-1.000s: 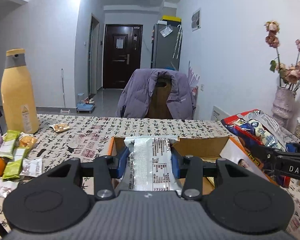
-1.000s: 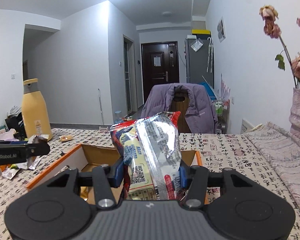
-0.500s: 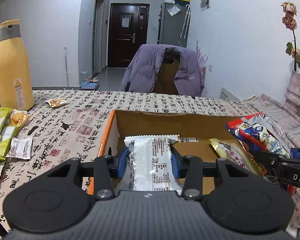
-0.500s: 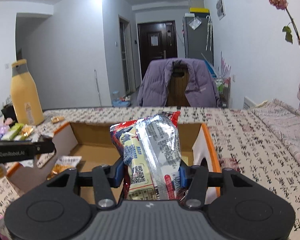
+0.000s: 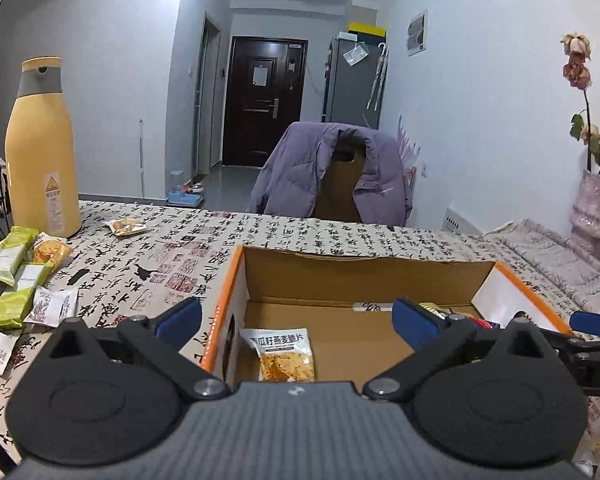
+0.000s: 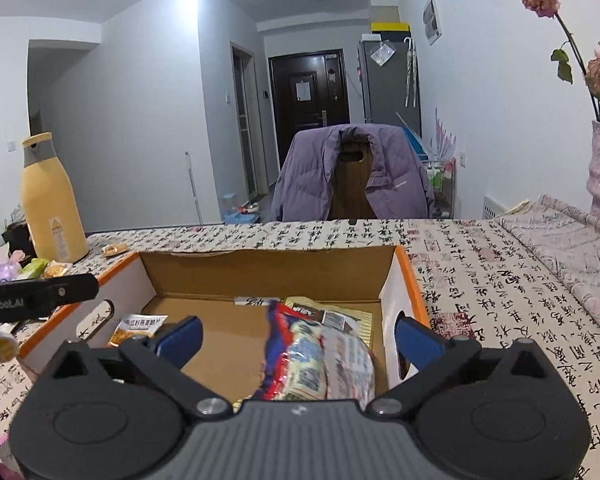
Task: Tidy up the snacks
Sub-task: 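Carry both packets into the cardboard box and open both grippers, then withdraw both grippers from the box toward the remaining snacks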
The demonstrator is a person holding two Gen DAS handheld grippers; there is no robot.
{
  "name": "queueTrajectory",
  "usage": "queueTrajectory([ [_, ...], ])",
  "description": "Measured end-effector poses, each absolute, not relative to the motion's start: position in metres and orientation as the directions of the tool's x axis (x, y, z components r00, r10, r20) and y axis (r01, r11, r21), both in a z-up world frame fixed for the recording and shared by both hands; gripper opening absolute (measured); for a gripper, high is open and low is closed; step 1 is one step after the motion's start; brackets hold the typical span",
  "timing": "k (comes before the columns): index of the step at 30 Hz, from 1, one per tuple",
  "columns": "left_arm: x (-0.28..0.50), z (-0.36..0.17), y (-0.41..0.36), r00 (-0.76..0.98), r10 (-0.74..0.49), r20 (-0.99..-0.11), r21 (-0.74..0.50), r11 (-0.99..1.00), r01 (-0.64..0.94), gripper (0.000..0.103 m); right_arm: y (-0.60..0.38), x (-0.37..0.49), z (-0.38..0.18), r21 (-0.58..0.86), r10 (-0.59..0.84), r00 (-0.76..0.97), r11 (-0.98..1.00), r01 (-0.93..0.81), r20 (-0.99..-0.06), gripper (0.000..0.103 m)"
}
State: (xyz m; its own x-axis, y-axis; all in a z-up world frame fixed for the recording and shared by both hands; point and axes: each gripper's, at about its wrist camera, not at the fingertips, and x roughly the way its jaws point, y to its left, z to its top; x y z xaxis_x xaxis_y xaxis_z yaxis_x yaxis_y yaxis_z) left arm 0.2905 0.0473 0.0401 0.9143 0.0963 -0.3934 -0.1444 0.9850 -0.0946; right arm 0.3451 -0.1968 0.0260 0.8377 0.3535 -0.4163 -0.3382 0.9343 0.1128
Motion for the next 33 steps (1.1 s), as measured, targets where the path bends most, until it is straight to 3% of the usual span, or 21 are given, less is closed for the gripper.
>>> queueTrajectory([
  [16,0.274,0.073,0.041,0.932,0.089,-0.35,-0.141,0.979,-0.147,0.103,-0.193,0.325,0.052,0.042,0.329,0.87,0.94,-0.338,-0.368,0.103],
  [33,0.19,0.086,0.032,0.934,0.082,-0.347,-0.146,0.979,-0.14,0.103,-0.218,0.237,0.068,0.042,0.319,0.884,0.945,-0.325,-0.341,0.103],
])
